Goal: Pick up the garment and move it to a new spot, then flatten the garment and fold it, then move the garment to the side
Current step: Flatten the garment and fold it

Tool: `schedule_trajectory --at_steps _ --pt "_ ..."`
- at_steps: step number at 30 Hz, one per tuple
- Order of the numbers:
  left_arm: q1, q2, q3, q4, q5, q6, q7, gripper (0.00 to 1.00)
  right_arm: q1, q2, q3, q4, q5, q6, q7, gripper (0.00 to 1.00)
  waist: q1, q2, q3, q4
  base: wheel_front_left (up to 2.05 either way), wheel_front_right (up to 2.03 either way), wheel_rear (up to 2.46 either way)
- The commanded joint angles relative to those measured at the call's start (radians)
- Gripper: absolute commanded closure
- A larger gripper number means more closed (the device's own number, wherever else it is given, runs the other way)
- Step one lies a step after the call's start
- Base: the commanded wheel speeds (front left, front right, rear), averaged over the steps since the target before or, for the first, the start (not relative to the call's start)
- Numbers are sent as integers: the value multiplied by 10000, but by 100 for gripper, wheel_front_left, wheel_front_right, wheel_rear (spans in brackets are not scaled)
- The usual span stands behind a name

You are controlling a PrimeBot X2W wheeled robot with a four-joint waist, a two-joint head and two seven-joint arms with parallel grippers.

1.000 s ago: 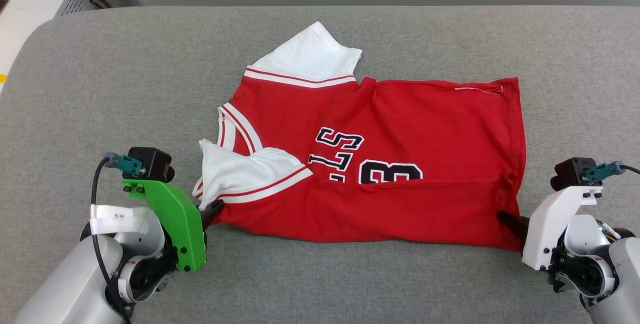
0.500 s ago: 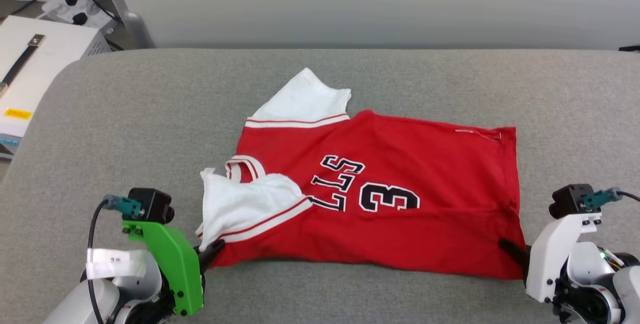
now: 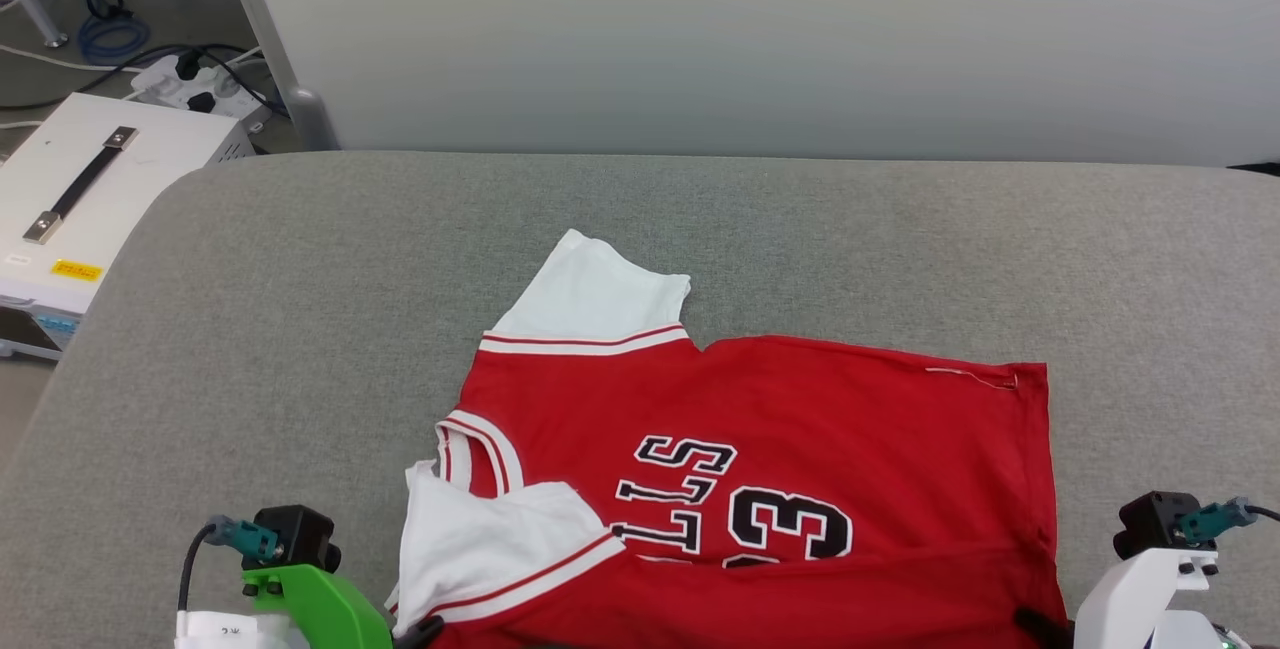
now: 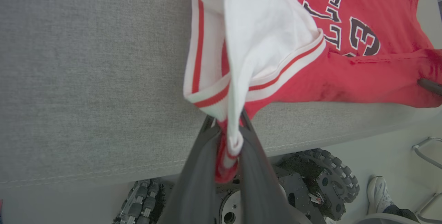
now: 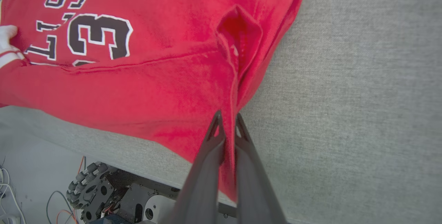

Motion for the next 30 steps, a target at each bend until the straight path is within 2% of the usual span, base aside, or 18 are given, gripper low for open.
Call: schedule_trajectory --at_steps 1,4,5,6,7,8,12,16,23,30 --pt "90 -158 -5 239 -148 -103 -123 100 176 134 -127 57 -166 2 -7 100 1 0 31 -12 0 0 0" --pt "2 -442 5 750 -209 -250 -374 100 283 355 -248 234 -422 2 -114 100 1 0 113 -75 0 0 0" --pt "-41 -558 9 909 -286 -306 -405 100 286 445 -278 328 -446 2 -163 90 1 0 150 -94 0 0 0" --pt "-89 -636 11 1027 -311 -348 -450 85 275 487 -271 360 -508 2 -246 40 1 0 186 -104 0 0 0" --pt "-151 -715 13 1178 -321 -385 -505 54 261 569 -279 383 -544 2 -394 0 1 0 225 -115 0 0 0" --pt "-199 -769 18 1295 -325 -408 -547 0 254 631 -291 412 -547 2 -507 0 1 0 249 -122 0 0 0" --pt "-414 -862 73 1665 -209 -543 -832 0 191 715 -230 302 -689 2 -1456 0 1 0 323 -148 0 0 0" --pt "-594 -735 166 1741 127 -594 -1234 0 113 819 -181 160 -1092 2 -2912 0 1 0 294 -177 0 0 0" --pt "-1285 -762 320 1887 1356 -766 -2938 0 -163 1153 -281 -130 -2022 2 -5574 0 1 0 212 -86 0 0 0" --pt "-1993 -1057 385 2108 2417 -674 -4532 0 -211 1353 -486 -1022 -2759 2 -6951 0 1 0 340 -203 0 0 0"
